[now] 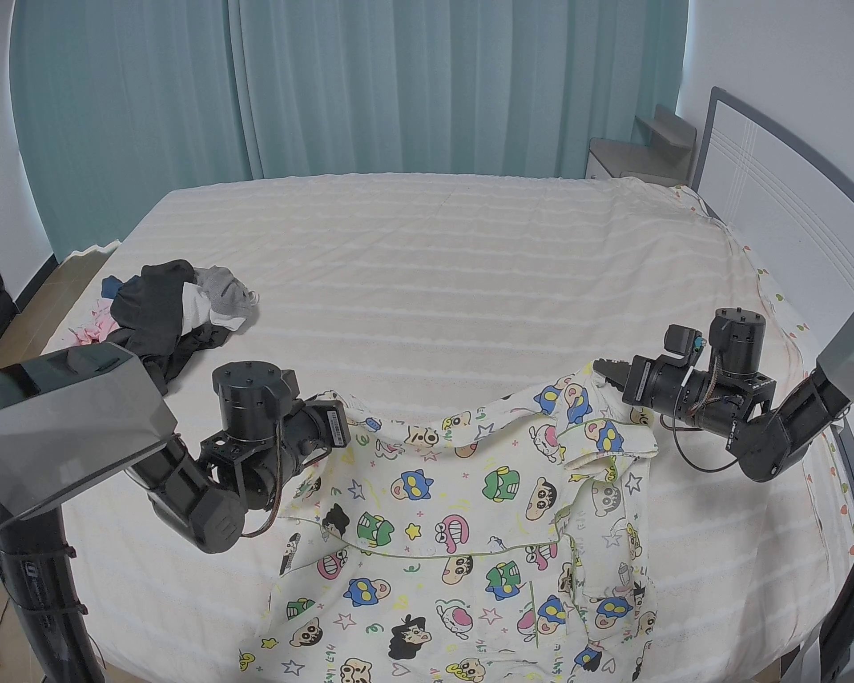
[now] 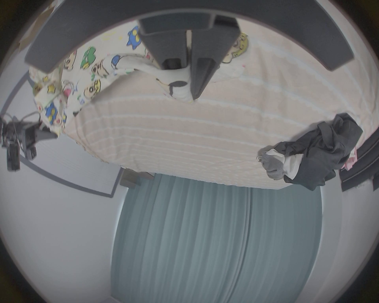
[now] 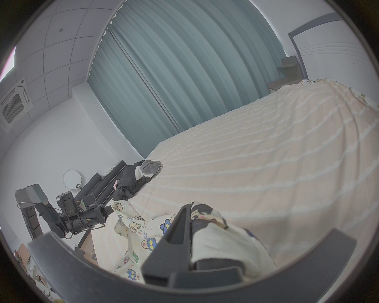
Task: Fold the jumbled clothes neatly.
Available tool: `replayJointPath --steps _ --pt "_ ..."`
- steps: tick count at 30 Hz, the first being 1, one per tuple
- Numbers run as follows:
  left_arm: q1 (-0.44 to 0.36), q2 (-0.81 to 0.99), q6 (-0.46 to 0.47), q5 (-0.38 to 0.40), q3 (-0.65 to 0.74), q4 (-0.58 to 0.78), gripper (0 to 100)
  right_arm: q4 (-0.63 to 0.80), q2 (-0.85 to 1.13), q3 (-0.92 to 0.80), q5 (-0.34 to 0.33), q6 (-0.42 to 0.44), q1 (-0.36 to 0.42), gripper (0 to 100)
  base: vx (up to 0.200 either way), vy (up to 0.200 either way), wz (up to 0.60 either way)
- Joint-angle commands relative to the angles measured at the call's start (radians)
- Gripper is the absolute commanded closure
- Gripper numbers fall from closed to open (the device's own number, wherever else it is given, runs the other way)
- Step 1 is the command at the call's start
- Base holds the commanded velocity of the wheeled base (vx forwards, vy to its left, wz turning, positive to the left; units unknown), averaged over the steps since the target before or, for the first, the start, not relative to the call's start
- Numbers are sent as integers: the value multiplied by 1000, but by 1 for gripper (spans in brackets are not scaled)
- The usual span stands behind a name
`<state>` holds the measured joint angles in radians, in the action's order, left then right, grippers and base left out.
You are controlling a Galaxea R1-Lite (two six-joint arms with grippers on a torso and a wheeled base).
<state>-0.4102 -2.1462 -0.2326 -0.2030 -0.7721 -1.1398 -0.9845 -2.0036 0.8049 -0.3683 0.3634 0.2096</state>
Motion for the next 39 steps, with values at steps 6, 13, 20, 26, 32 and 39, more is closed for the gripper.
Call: replayJointPath --steps 6,13,20,26,32,39 --pt "28 -244 -65 -125 -240 0 100 -6 -201 169 6 6 -47 100 0 0 0" --pt "28 -305 -117 -145 -343 0 100 -6 -291 254 6 8 -72 100 0 0 0" --pt "28 -363 -117 -147 -401 0 0 7 -376 321 2 8 -90 0 0 0 0" --pt "57 -389 -119 -199 -461 0 0 -46 -406 415 25 55 -110 0 0 0 0" --pt "88 -434 -119 -250 -524 -1 0 -63 -397 436 94 190 -113 0 0 0 0" --pt "129 -431 -119 -251 -538 -8 0 44 -391 441 91 247 -174 0 0 0 0"
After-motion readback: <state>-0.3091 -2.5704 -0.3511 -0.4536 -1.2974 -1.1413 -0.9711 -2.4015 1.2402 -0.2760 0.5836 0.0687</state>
